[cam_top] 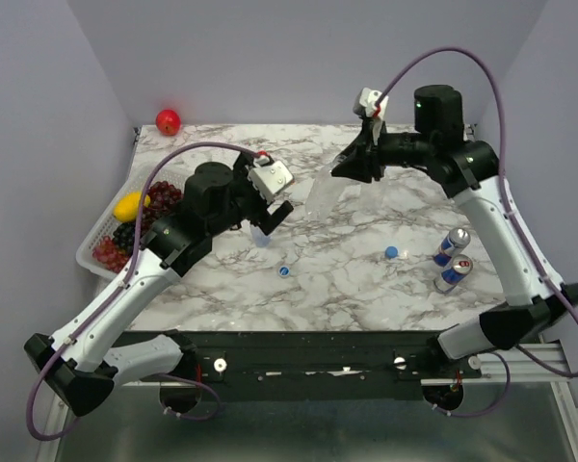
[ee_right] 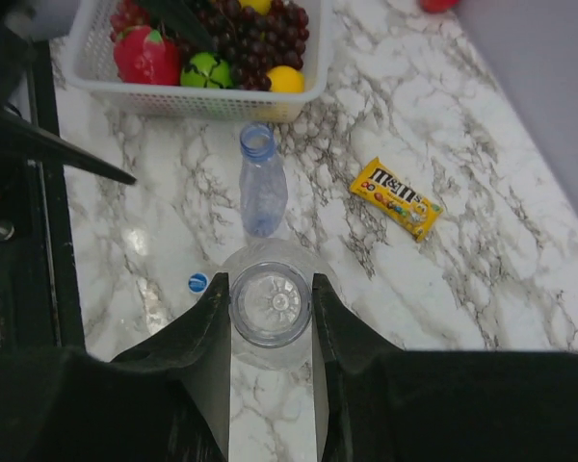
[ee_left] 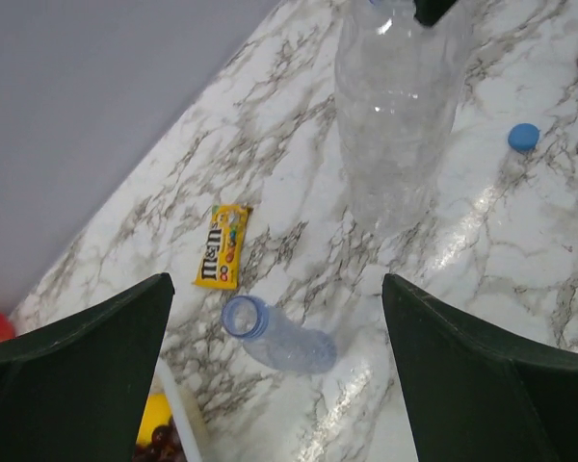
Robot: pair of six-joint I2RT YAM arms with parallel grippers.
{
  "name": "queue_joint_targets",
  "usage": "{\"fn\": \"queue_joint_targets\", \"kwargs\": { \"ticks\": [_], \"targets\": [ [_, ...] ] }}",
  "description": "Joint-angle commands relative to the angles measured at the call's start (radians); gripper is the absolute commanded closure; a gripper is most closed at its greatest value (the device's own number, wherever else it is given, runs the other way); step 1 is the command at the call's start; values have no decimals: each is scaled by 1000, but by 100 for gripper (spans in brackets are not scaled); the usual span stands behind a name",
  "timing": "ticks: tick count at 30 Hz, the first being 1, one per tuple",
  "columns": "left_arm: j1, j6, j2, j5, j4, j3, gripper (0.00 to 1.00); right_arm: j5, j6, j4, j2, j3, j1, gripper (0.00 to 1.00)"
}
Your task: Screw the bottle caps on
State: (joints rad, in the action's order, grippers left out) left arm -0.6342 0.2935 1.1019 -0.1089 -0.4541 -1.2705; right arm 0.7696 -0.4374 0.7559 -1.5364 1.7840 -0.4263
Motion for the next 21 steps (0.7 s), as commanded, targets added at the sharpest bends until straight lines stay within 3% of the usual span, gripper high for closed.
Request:
{"fn": "queue_joint_targets", "kwargs": {
  "ticks": [1,4,10,15,21],
  "targets": [
    [-67,56,-59,-9,274,184,1,-33,217,48,108,-27,-6,100],
    [-102,-5,-53,-28,434,261,1,-17,294,0,142,-66,-8,100],
    [-110,-102,9,-263,589,301,1,-12,307,-14,174,-80,-6,100],
    [-114,-162,85,-451,559,255,7,2,318,-35,170,-78,-6,100],
    [-116,-186,133,-426,540,261,6,51,344,-72,171,-72,-6,100]
  ]
}}
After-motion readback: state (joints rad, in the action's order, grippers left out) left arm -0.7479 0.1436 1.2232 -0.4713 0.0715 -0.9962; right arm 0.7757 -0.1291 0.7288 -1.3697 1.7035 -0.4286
